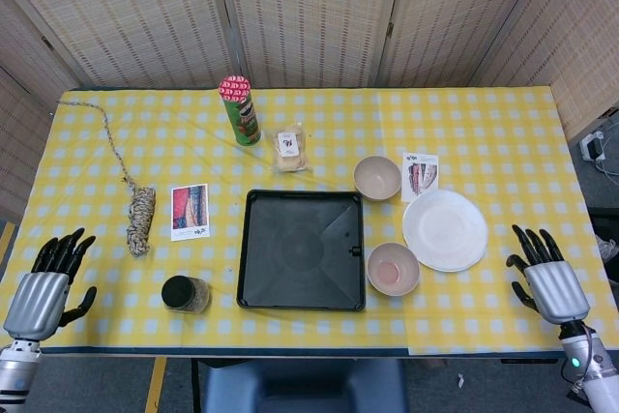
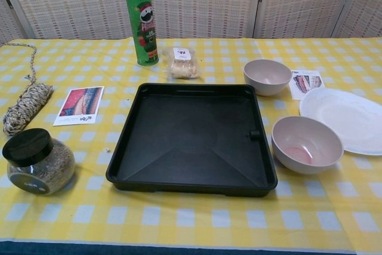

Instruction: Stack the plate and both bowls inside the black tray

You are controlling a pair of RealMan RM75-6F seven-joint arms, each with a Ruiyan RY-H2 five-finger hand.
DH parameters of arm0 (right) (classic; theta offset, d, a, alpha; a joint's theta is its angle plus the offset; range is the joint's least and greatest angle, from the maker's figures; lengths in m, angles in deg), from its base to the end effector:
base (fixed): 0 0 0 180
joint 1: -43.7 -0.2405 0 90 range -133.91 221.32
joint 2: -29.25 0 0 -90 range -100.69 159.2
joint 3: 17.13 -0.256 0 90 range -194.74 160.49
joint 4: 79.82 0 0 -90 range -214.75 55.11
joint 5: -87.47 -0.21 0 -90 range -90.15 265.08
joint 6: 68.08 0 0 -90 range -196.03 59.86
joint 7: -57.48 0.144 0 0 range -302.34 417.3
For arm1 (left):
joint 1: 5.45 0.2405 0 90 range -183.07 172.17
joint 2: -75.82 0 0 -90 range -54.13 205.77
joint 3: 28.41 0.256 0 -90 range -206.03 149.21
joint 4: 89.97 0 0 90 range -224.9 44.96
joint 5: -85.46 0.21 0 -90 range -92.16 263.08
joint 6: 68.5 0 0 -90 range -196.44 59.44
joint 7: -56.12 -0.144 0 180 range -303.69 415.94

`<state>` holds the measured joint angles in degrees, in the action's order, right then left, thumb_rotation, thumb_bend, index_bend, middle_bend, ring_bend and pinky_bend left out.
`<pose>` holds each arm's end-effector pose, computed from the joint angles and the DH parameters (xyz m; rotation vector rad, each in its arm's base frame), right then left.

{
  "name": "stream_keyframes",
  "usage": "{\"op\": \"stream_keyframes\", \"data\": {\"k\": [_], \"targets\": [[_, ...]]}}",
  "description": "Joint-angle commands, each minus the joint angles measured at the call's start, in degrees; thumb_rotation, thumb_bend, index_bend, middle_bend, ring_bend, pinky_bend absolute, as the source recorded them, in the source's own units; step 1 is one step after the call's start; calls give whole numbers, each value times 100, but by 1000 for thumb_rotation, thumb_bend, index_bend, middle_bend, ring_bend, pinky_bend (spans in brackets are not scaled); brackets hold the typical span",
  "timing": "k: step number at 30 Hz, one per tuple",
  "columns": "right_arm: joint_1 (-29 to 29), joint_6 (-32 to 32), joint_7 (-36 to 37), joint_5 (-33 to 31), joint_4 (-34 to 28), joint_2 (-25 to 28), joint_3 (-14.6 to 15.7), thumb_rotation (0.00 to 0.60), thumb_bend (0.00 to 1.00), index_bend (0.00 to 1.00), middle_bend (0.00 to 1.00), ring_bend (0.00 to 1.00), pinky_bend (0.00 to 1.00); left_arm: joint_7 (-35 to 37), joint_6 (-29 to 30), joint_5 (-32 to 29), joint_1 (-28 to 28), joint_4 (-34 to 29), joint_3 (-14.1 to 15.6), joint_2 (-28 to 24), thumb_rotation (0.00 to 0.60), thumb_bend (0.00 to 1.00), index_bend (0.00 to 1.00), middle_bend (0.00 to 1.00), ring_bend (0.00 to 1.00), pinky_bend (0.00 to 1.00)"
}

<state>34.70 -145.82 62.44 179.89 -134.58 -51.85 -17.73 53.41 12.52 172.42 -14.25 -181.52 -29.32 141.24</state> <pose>-0.3885 -0.2060 0.1048 1.6365 -0.7252 0.6625 -0.3036 0.1944 0.1381 -1.5120 -0.8965 -0.8704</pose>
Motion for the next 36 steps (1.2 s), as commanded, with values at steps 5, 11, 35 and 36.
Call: {"op": "stream_keyframes", "data": {"k": [5,11,35,36], "targets": [[-363,441,341,-95,686,-406,-31,600,391,401,14,7,0,-64,-109,-129,-31,-2,-30,20,600,467,0,0,0,0],[-489,453,292,-37,1267,-746,28,600,390,332,0,0,0,-223,-246,-254,-68,-27,-34,48,600,470,0,0,0,0],[-692,361,1021,80,3447,-2168,243,600,391,309,0,0,0,-108,-405,-336,-72,-245,44,-94,600,470,0,0,0,0],[-709,374,1045,77,3489,-2203,246,600,391,309,0,0,0,-114,-414,-351,-73,-244,41,-93,600,470,0,0,0,0]]}}
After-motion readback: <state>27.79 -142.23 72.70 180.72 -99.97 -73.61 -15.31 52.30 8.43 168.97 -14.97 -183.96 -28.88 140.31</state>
